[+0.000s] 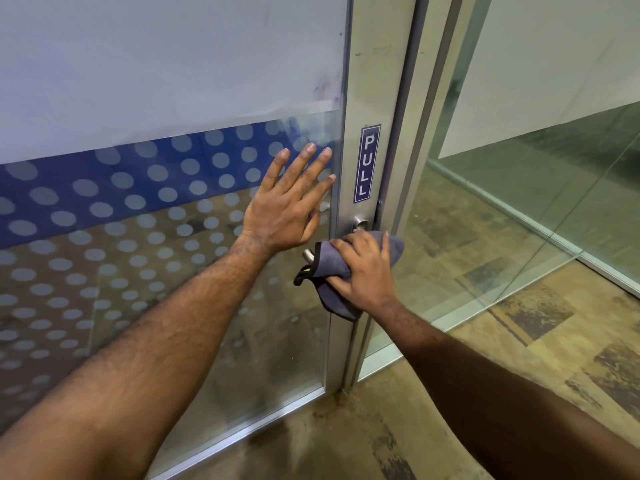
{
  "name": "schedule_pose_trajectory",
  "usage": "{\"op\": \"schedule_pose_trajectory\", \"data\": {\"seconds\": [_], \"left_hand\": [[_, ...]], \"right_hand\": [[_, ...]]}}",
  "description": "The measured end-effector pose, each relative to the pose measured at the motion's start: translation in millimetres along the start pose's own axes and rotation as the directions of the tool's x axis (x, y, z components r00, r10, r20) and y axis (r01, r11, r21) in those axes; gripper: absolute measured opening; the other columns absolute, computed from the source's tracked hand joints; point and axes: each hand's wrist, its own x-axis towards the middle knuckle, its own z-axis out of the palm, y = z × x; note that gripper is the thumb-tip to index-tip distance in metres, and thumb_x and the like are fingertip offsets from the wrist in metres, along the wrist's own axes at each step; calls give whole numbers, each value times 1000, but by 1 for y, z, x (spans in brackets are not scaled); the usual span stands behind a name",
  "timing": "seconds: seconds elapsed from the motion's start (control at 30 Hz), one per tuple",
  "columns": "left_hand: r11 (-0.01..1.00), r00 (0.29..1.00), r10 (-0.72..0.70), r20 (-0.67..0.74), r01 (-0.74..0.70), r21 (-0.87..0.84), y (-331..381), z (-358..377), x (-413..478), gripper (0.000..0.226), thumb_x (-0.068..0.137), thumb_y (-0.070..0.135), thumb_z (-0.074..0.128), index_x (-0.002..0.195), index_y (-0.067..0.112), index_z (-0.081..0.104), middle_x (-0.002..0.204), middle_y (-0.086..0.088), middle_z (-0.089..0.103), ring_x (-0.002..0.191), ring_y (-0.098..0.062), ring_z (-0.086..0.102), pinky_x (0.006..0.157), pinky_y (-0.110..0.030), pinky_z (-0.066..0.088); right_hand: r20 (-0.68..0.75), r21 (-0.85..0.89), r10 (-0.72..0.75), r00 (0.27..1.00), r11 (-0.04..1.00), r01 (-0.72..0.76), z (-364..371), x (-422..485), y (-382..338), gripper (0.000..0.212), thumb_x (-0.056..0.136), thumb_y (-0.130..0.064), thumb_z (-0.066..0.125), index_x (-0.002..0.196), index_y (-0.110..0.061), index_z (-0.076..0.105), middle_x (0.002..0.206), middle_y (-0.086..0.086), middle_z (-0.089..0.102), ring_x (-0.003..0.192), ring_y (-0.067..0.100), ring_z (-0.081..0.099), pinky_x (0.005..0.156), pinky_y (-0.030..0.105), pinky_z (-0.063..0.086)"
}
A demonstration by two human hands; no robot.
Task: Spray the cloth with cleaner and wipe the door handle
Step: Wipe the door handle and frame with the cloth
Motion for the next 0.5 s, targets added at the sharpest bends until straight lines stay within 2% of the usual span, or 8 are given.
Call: {"op": "schedule_pose_trajectory", "data": {"seconds": [0.1,0.17,0.33,0.5], "left_hand": [[1000,1000,-5,-16,5,0,1,1,-1,50,92,30,49,139,14,55,159,-14,36,148,-33,32,121,-52,14],[1000,1000,-4,-27,4,-11,4,4,-1,50,93,30,49,140,14,54,159,-14,36,148,-34,32,120,-53,15],[1000,999,-16,-32,16,-6,0,6,-3,50,93,30,46,141,15,53,160,-13,35,149,-33,31,121,-53,15],[1000,1000,-20,-22,20,-6,1,8,-3,48,98,32,40,141,16,53,160,-14,35,148,-34,31,120,-54,16]], "right_hand": [[-1,73,175,985,982,-174,4,-5,-20,64,68,-55,67,123,-24,57,134,8,53,136,32,39,116,65,19],[5,27,224,975,974,-224,6,-6,-31,63,68,-51,69,124,-25,55,133,8,53,136,32,38,112,67,25],[39,-79,191,981,979,-187,12,-7,-51,80,72,-28,78,139,-35,35,141,10,49,138,38,34,108,76,23],[-44,-130,105,993,985,-110,26,-18,-71,80,64,-13,79,136,-34,50,151,15,39,143,42,17,103,80,1]]}}
